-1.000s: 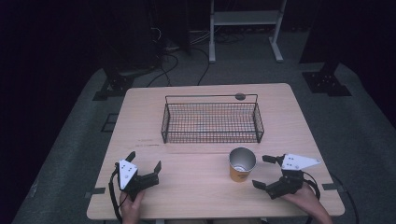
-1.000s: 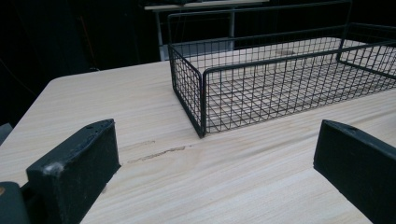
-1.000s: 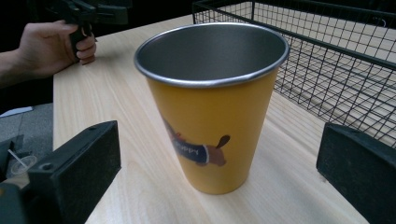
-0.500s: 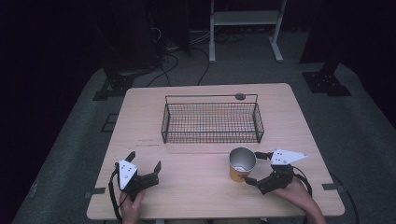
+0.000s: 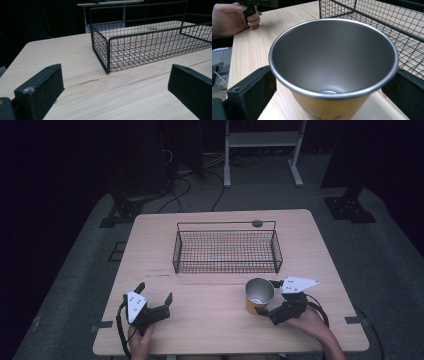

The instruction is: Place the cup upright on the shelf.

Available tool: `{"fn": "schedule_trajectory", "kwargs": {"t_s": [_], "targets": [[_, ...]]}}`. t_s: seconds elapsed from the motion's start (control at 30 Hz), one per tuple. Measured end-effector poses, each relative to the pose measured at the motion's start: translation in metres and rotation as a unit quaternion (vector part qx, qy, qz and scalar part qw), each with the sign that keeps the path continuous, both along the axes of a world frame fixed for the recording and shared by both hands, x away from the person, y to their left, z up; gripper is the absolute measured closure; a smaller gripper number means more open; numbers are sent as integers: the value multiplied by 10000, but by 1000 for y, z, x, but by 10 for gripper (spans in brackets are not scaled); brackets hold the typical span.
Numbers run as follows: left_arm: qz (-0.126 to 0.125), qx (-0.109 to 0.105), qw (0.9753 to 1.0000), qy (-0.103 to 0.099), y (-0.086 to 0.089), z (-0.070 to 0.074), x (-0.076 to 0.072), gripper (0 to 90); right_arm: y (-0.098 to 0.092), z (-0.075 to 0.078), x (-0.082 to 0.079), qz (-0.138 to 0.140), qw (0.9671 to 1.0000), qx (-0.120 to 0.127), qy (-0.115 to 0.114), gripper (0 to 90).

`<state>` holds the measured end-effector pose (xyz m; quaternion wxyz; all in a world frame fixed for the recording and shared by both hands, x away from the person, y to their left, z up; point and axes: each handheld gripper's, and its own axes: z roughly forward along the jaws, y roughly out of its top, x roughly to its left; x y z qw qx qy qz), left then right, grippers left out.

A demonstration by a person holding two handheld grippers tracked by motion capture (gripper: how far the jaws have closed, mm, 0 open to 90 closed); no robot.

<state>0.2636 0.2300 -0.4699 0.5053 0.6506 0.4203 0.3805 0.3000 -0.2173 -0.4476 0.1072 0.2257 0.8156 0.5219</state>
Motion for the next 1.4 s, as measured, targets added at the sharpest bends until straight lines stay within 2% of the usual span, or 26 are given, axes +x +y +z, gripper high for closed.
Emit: {"fn": "schedule_trajectory", "kwargs": {"t_s": [0.3, 0.63, 0.67, 0.7, 0.73, 1.07, 1.4], "targets": [[-2, 3, 10000, -10, 0, 0, 0, 0, 11, 6, 6, 102, 9999, -80, -20, 0], [-4, -4, 10000, -12, 0, 0, 0, 0, 18, 4, 11, 110, 9997, -193, 54, 0], [-5, -5, 10000, -13, 0, 0, 0, 0, 19, 4, 11, 111, 9997, -216, 53, 31], [-5, -5, 10000, -13, 0, 0, 0, 0, 19, 4, 11, 111, 9997, -216, 53, 31], [-2, -9, 10000, -12, 0, 0, 0, 0, 18, 4, 10, 143, 9997, -185, 24, 86], [-11, 14, 10000, -27, 0, 0, -1, 0, 16, 7, 11, 142, 9998, -111, 96, 100], [-9, 10, 10000, -23, 0, 0, -1, 0, 18, 18, 12, 259, 9996, -48, 98, 99]]}}
